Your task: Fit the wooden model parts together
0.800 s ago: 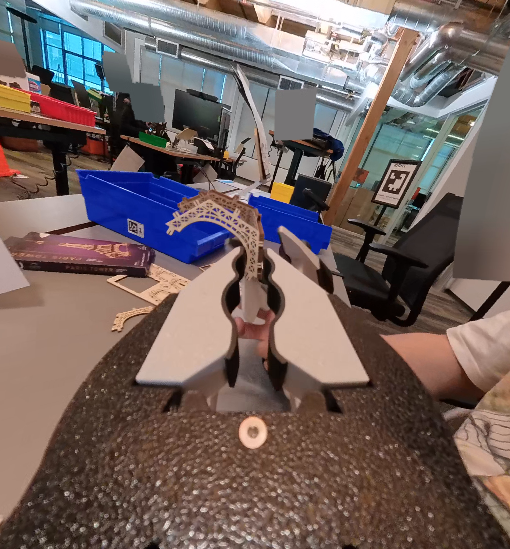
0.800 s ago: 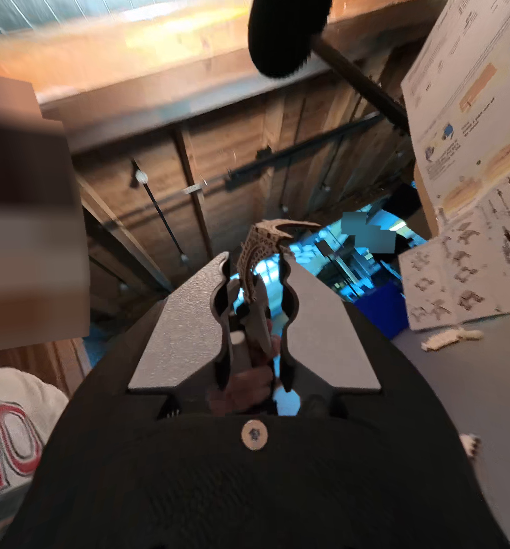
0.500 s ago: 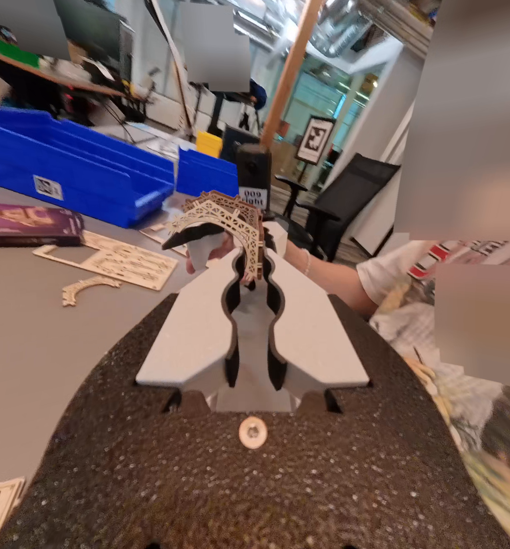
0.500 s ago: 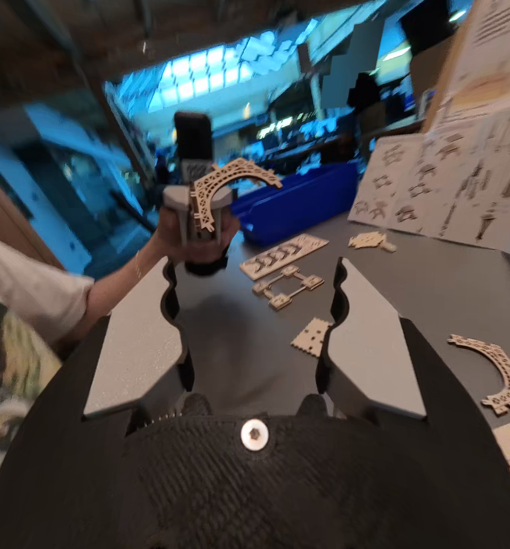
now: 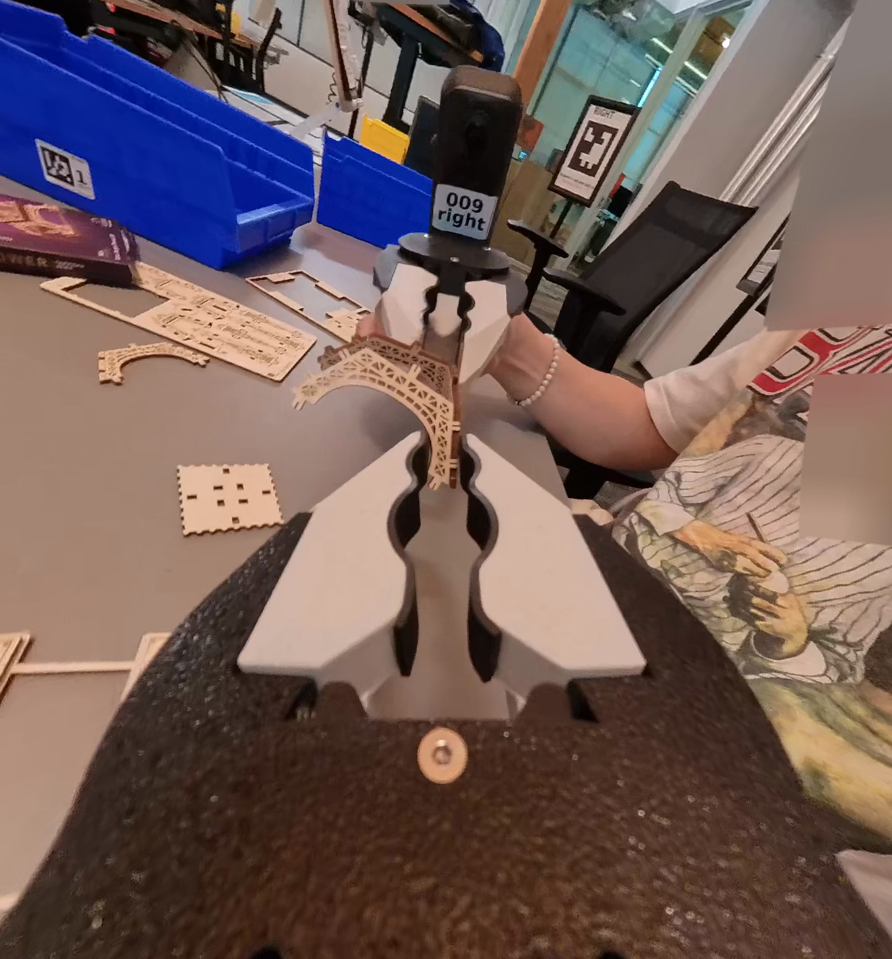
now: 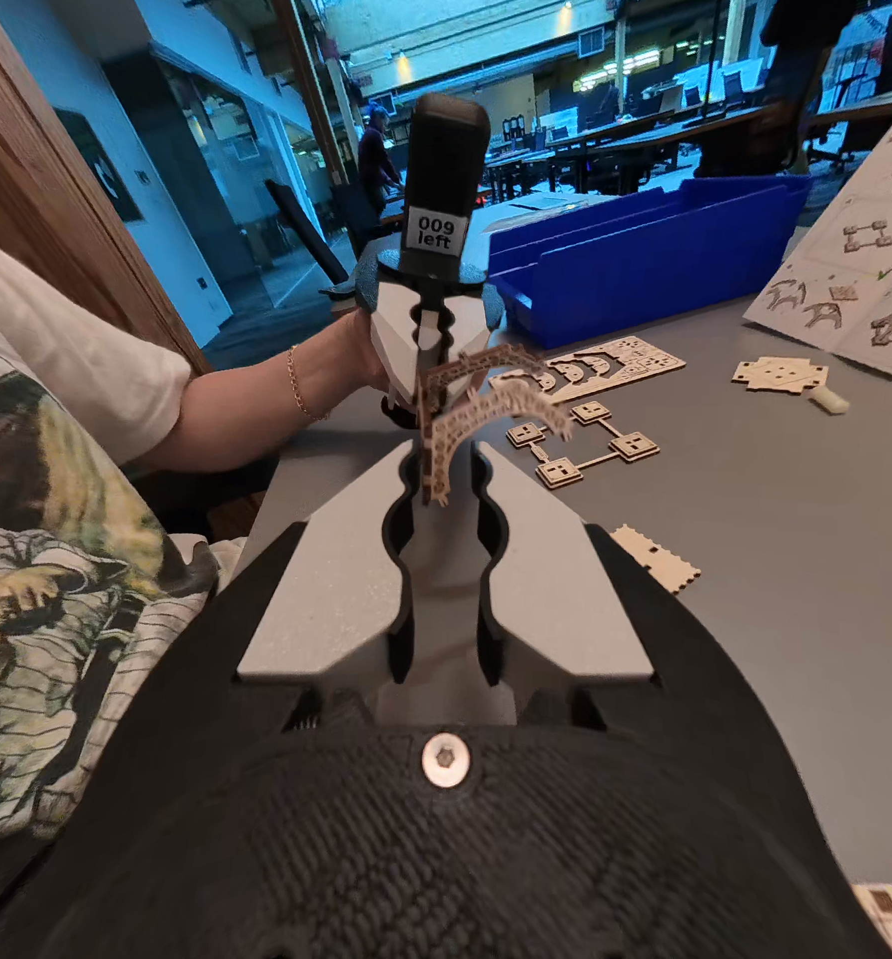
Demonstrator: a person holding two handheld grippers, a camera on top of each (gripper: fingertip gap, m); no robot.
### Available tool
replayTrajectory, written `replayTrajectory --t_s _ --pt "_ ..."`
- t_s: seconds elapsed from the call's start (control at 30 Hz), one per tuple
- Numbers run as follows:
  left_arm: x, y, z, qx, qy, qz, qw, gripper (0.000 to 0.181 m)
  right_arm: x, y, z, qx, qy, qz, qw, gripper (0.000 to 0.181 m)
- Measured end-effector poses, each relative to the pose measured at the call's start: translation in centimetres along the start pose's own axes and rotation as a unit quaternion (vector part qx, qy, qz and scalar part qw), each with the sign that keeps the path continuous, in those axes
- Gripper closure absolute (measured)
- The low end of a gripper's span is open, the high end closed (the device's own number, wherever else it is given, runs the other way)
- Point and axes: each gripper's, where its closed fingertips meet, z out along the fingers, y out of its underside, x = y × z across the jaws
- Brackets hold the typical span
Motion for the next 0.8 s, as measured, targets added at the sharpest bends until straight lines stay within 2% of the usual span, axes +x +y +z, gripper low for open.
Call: replayTrajectory --t_s 0.1,0.17,0.3,0.5,0.67,0.8 --pt "0.0 0.6 -0.4 0.005 -0.01 -0.009 1.0 0.173 0.0 0.6 0.6 -0.016 -0.007 0.001 1.0 0.165" --pt "0.4 1.0 -0.6 0.003 -0.008 -0.01 1.0 0.173 -0.1 1.5 1.1 -0.043 -0.016 0.009 0.999 0.152" --pt "0.6 1.9 -0.6 -0.008 -0.015 -0.01 1.0 0.173 -1.0 2.3 2.1 -0.061 -0.043 0.002 0.997 0.165" --pt "-0.6 2.5 -0.8 0.012 -0.072 -0.037 0.997 0.173 0.4 2.0 2.3 -0.04 0.012 -0.001 0.999 0.168" --pt "-1.6 3.8 -0.7 0.004 -0.116 -0.066 0.991 0.173 1.1 3.5 2.4 -0.079 0.057 0.008 0.995 0.165" --pt "-0.5 4.9 -0.4 -0.025 -0.085 -0.083 0.993 0.173 1.2 5.7 1.7 -0.162 0.061 0.005 0.985 0.149"
